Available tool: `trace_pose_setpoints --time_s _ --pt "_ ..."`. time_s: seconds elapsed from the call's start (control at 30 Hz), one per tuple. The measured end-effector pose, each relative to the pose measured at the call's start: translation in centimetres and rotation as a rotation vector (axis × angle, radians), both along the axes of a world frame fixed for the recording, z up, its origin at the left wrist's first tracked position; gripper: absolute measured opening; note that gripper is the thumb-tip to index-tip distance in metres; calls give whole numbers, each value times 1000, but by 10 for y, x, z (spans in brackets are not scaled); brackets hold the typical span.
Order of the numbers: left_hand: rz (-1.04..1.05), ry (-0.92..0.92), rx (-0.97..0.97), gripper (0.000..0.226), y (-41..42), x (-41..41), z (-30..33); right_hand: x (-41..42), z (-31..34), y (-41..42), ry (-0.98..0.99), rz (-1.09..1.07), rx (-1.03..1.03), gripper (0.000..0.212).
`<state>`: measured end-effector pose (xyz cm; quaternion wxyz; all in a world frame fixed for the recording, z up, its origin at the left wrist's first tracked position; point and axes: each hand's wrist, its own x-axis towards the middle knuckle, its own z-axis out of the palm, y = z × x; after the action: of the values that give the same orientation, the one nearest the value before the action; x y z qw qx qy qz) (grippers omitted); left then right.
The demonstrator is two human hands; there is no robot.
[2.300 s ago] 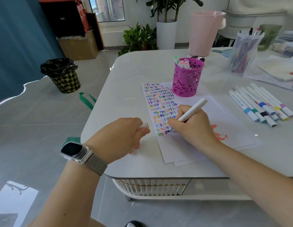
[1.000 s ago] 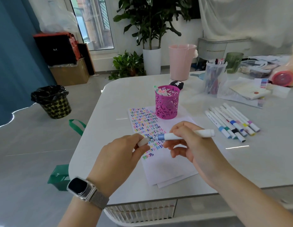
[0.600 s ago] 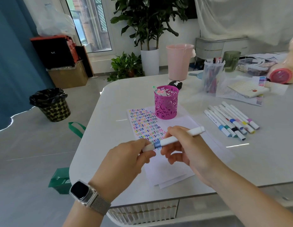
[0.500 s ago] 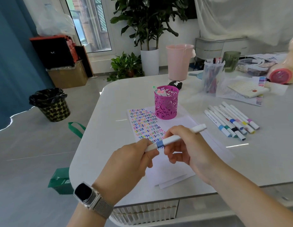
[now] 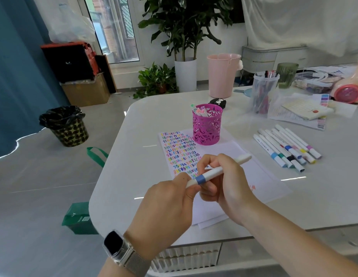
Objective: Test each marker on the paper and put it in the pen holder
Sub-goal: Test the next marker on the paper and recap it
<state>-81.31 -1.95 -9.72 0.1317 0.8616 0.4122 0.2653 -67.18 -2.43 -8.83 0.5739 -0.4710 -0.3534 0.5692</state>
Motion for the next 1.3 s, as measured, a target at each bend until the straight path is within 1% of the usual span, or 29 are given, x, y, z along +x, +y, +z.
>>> trace_pose_setpoints --time_s 0.1,0.2,0.23,0.37,0.5,0.6,0.7,0.83,1.13,1.23,1.3 --pt "0 -13 13 36 1 0 -1 0 2 -1 -55 -25 23 30" --pt "-13 -71 3 49 0 2 -1 0 5 -4 -65 -43 46 30" --pt "-19 -98 0 49 -1 3 -2 -1 6 -6 -61 -48 55 30" --pt "-61 -157 -23 30 -6 5 2 -5 10 -13 -62 -97 133 19" --pt "-58 -198 -47 26 -9 5 3 -9 14 -17 -55 -109 156 19" --pt "-55 -176 -81 23 -11 2 2 -12 11 -19 -58 -111 138 19" --pt "-45 -164 -110 27 -13 1 2 -13 9 -21 -52 -104 118 20" --pt "-44 -176 -138 22 -15 3 2 -13 9 -22 -48 -121 93 28" --pt "-56 -195 -194 22 -16 3 2 -12 11 -24 -71 -136 60 28" --pt "-57 -211 -179 24 -15 4 5 -13 12 -24 -65 -136 81 29" --pt "-39 -235 -124 28 -13 3 9 -12 16 -20 -49 -131 107 28"
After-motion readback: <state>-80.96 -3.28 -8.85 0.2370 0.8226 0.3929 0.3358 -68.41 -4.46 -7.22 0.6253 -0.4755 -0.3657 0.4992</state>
